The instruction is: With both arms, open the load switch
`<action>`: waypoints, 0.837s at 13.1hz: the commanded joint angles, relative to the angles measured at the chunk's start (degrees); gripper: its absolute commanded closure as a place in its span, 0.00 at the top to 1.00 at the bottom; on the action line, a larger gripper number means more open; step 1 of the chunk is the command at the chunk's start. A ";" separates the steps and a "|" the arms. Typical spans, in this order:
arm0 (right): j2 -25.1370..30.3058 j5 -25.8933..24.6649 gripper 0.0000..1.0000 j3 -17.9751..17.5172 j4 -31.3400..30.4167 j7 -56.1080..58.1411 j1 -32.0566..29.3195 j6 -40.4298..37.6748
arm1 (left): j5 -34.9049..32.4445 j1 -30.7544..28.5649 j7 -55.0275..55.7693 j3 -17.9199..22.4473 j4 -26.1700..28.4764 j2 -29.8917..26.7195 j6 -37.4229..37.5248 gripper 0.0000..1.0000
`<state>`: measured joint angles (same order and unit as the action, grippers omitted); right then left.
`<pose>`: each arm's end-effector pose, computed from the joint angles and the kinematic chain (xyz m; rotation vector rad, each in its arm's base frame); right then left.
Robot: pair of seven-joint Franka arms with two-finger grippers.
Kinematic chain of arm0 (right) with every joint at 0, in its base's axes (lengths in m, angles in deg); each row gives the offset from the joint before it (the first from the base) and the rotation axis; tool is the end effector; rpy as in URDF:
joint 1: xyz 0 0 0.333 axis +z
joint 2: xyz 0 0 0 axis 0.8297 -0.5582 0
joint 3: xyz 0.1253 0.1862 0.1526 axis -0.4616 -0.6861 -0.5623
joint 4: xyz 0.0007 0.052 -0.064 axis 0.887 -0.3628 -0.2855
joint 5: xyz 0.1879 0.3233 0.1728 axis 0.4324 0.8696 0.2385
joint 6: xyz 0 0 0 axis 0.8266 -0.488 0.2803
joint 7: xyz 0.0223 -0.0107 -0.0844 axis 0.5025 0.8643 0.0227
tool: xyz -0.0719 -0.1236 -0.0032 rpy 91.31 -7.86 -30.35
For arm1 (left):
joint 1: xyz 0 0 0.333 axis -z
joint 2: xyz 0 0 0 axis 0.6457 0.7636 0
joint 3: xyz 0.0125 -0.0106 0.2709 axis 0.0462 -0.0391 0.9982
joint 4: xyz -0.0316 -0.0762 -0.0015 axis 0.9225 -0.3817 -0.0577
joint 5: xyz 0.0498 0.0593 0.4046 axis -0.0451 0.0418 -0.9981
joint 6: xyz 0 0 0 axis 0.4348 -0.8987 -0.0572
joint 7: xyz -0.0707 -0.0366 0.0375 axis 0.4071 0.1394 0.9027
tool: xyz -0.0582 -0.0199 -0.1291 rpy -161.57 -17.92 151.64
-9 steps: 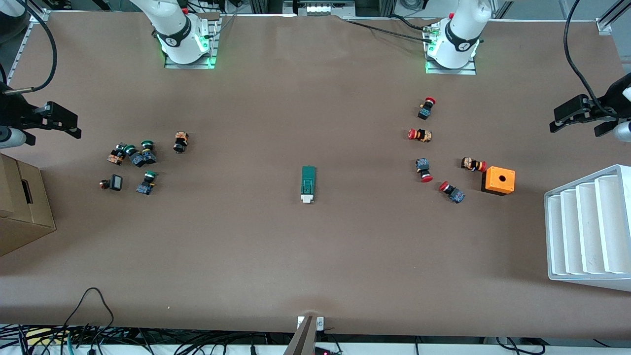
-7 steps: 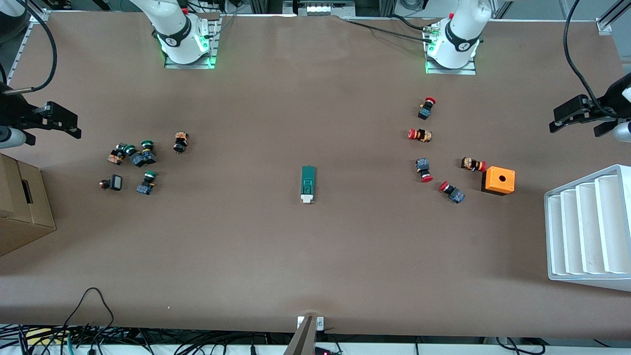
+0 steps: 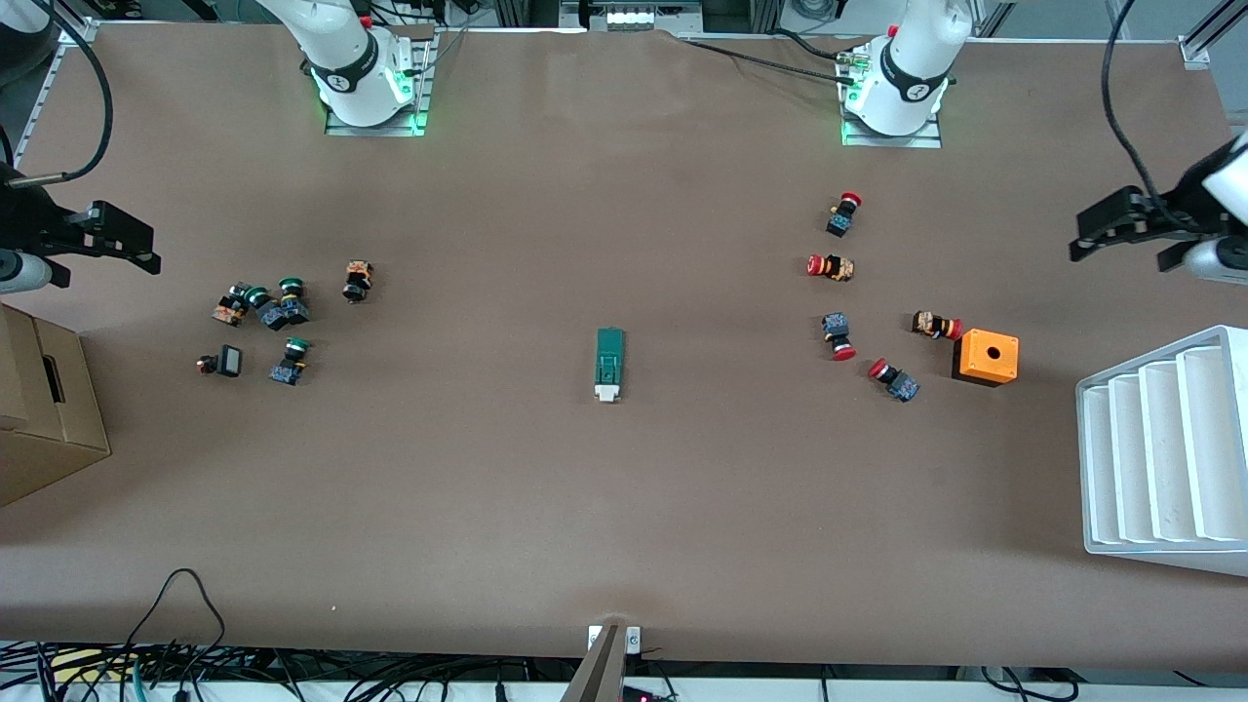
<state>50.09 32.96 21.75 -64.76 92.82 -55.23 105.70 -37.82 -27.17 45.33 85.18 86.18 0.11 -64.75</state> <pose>0.6048 -0.0093 0.5216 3.1084 0.2875 0.0160 0.5874 -0.0145 0.5380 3.0823 -0.1854 -0.0247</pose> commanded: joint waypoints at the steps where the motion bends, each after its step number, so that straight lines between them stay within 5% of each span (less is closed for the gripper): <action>1: -0.54 -0.93 1.00 0.03 1.19 0.36 0.13 -0.29 | 1.37 0.22 5.66 -4.60 0.05 0.20 -0.89 1.00; 11: -0.63 -0.84 1.00 0.03 1.19 0.63 0.13 -0.20 | 0.58 0.22 33.19 -22.19 1.55 4.23 -10.20 1.00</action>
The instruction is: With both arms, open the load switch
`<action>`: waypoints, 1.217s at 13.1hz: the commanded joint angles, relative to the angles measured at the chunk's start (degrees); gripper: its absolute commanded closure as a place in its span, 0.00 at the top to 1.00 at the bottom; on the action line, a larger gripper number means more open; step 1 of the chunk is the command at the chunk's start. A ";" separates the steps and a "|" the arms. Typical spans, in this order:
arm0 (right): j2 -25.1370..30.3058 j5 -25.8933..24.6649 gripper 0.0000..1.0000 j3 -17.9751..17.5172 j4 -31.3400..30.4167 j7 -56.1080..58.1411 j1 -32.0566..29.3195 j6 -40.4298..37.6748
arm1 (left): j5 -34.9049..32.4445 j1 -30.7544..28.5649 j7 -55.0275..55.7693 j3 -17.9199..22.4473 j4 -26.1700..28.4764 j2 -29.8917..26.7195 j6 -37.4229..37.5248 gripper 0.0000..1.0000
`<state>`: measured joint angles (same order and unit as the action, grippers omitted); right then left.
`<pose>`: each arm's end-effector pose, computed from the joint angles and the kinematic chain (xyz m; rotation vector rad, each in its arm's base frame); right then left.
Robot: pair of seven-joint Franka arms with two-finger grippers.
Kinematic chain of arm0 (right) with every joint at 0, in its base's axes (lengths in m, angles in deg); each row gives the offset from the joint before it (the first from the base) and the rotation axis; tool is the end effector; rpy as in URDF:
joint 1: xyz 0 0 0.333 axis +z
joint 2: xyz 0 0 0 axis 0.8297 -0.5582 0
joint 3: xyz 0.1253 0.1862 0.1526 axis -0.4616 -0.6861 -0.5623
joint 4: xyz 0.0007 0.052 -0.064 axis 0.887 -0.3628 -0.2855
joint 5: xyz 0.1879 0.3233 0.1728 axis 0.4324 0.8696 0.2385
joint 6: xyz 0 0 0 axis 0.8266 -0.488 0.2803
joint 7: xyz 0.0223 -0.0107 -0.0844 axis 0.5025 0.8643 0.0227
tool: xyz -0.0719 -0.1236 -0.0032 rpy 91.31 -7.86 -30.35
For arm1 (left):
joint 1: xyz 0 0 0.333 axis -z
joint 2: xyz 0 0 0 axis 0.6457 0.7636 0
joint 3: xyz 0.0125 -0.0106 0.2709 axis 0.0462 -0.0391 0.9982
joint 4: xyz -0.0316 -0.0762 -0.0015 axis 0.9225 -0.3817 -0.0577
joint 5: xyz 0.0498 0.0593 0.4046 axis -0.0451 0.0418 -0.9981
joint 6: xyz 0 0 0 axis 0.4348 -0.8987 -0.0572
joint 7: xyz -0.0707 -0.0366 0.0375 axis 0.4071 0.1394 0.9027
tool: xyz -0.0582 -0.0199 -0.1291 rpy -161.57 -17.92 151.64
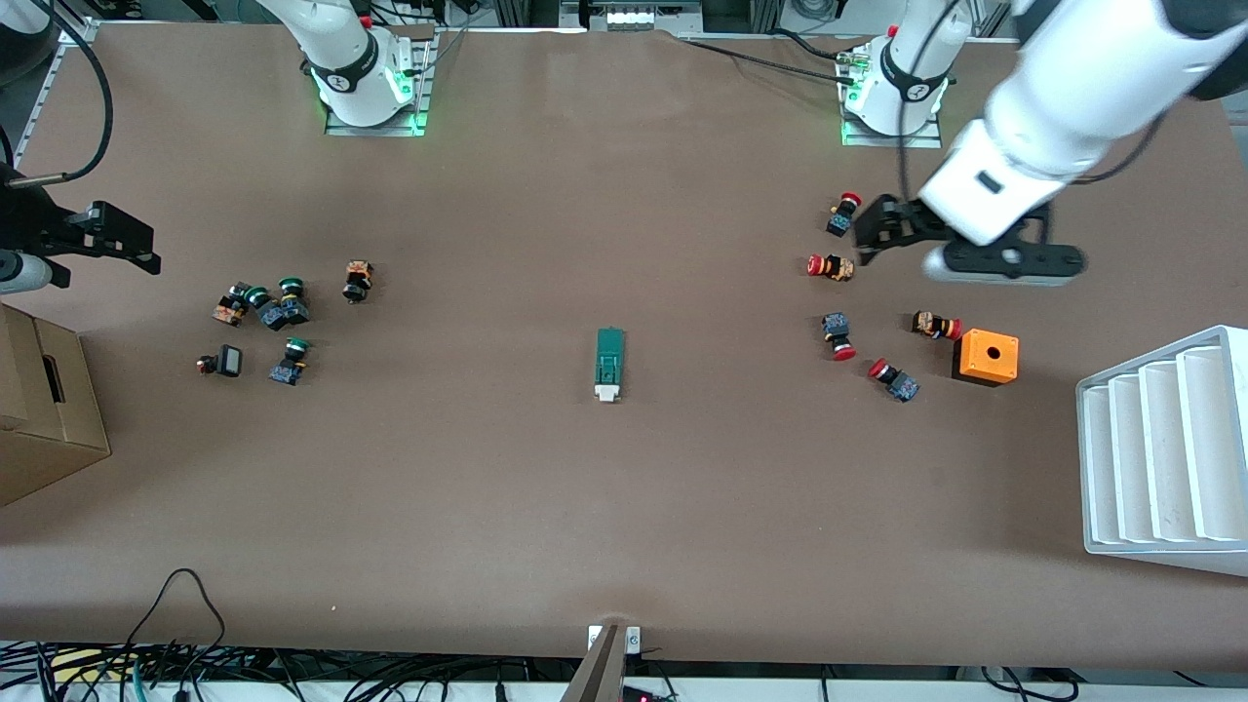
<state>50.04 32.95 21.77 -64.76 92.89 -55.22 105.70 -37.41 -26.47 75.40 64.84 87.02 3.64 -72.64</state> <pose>0.6049 -0.0094 0.5211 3.1081 0.2892 0.0146 0.5736 -0.2294 0.5060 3.0421 0.0713 0.0072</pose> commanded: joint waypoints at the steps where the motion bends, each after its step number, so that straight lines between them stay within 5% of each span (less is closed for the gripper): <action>1: -0.58 -0.75 1.00 0.01 1.19 0.64 0.12 -0.29 | 0.09 -0.48 4.52 -3.08 0.88 1.15 -3.71 1.00; 6: -0.58 -0.84 1.00 0.01 1.19 0.64 0.12 -0.29 | -4.90 0.75 17.08 -9.94 4.91 4.23 -14.68 1.00; 10: -0.58 -0.84 1.00 0.01 1.19 0.64 0.12 -0.29 | -7.63 3.73 23.52 -11.09 11.33 6.68 -29.00 1.00; 16: -0.58 -0.84 1.00 0.01 1.19 0.47 0.21 -0.38 | -36.24 13.39 51.85 -11.27 15.12 15.82 -41.16 1.00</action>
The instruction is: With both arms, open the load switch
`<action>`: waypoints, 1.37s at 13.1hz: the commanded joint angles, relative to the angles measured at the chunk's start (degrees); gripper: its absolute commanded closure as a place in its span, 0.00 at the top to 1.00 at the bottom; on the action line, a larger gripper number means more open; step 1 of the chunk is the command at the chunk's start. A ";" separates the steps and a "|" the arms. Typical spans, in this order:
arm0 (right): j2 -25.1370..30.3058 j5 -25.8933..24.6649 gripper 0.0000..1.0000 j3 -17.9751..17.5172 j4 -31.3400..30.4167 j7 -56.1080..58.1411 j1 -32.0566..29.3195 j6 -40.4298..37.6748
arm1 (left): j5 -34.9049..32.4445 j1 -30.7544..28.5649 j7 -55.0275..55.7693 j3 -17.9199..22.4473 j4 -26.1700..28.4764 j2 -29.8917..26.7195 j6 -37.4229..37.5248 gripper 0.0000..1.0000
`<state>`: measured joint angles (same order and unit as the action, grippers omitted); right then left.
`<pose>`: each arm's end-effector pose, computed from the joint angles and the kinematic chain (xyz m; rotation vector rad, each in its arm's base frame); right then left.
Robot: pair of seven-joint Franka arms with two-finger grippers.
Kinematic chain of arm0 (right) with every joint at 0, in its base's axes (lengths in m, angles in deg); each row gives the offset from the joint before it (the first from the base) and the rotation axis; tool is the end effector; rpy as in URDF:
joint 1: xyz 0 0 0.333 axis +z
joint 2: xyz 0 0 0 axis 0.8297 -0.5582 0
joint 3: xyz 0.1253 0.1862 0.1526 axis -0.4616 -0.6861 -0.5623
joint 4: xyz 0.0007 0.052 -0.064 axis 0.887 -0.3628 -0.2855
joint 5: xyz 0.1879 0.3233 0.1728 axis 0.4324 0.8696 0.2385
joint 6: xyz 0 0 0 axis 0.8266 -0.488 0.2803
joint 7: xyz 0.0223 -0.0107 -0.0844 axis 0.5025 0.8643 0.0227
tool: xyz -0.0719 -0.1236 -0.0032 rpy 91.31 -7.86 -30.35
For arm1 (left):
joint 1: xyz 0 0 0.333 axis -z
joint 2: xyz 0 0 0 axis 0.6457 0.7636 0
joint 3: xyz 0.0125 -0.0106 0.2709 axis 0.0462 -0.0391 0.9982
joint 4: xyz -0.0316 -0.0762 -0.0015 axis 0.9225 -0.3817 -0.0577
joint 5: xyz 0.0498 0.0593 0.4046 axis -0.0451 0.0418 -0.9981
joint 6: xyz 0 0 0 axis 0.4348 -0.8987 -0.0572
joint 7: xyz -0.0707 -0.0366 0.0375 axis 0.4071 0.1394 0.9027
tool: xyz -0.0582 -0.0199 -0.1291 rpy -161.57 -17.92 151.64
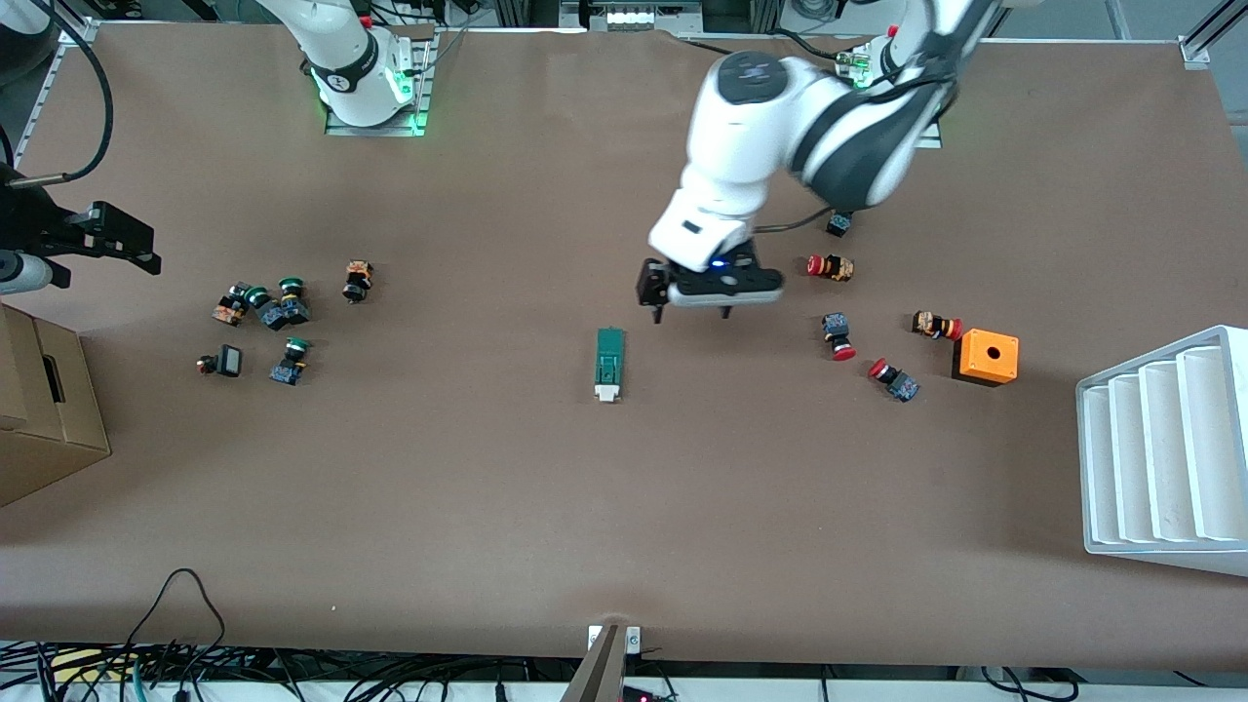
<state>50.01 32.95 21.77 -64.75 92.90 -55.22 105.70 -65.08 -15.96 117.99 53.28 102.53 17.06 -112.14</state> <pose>0.6051 -0.0094 0.5208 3.1081 0.2894 0.0141 0.5077 -0.4454 0.2996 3.0083 0.2562 0.4778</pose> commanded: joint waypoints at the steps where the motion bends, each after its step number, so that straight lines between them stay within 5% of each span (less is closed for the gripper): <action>1: -0.55 -0.84 1.00 0.01 1.18 0.19 0.20 -0.47 | -14.90 4.12 15.32 0.20 -0.39 3.98 -2.19 1.00; 8: -1.42 -1.28 1.00 0.10 1.09 1.24 -0.24 -0.21 | -53.49 10.37 56.54 0.20 -0.31 14.43 -5.97 1.00; 12: -4.68 -1.36 1.00 0.36 0.57 5.87 -0.24 -0.82 | -70.03 13.09 72.99 0.29 -0.39 18.92 -4.92 1.00; 18: -10.90 3.26 0.99 0.01 1.71 2.08 0.02 6.18 | -90.33 15.29 85.40 0.29 -0.39 26.91 7.10 1.00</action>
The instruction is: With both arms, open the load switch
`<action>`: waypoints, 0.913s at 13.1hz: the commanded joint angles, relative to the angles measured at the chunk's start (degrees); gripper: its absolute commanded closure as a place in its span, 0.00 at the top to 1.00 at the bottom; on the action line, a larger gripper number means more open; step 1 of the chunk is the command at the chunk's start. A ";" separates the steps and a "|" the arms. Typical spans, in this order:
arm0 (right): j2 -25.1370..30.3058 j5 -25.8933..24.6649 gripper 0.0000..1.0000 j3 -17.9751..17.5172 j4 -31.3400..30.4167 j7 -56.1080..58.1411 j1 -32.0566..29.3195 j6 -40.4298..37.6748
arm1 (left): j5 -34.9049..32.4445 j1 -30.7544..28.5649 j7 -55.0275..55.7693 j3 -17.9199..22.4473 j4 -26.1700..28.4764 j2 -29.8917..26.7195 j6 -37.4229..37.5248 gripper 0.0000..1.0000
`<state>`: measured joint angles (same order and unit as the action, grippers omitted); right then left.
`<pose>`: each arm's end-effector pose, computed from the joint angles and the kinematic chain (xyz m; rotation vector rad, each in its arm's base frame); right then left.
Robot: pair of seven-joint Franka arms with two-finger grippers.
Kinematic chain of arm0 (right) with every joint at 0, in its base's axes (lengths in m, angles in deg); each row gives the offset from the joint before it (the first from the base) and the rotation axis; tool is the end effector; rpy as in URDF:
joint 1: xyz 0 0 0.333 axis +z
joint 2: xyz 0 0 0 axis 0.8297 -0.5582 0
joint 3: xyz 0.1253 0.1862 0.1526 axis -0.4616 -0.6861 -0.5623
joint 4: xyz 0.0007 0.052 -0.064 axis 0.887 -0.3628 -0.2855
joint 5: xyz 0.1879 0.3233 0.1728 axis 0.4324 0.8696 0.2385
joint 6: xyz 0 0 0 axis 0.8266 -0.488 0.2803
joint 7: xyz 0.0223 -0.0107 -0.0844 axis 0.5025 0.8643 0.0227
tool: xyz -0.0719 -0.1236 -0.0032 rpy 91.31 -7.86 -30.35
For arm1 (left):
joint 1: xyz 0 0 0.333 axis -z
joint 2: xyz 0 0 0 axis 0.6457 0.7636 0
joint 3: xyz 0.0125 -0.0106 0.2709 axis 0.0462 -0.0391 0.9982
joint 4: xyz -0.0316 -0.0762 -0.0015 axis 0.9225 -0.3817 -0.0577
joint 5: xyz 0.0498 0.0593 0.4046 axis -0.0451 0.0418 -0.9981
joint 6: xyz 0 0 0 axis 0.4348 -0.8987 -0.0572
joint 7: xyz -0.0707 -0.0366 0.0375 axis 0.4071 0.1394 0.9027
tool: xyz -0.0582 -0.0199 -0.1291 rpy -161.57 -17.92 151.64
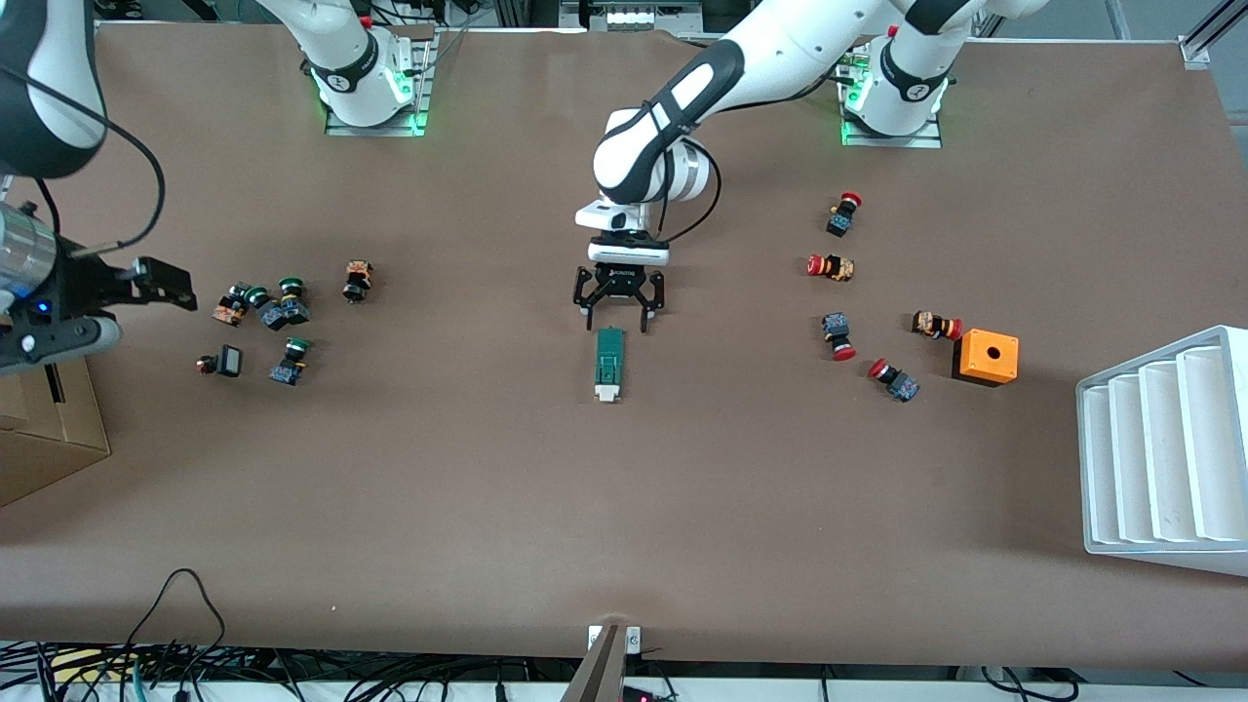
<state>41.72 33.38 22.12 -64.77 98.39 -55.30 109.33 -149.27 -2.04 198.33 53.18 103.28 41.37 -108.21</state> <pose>0.6353 -0.0126 0.4361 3.1044 0.4298 -0.1133 0.3761 -0.5147 0.0527 2.6783 0.1553 1.3475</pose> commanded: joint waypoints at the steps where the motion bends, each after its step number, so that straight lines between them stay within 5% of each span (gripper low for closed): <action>1: -4.46 6.17 0.99 -0.43 3.90 -6.50 0.11 2.93 | -7.39 1.46 5.70 0.39 -1.06 3.05 4.06 1.00; 7: -18.34 15.17 0.99 -0.43 19.20 -32.76 4.50 3.81 | -11.79 3.84 5.53 1.10 -1.93 4.38 7.23 1.00; 12: -26.17 18.69 0.99 -0.52 22.38 -58.78 10.47 12.59 | -17.16 3.84 5.35 1.27 -2.90 7.10 10.05 1.00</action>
<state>18.97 50.68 21.42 -45.86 46.96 -46.15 120.55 -164.29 0.97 202.50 53.70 102.18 47.00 -98.97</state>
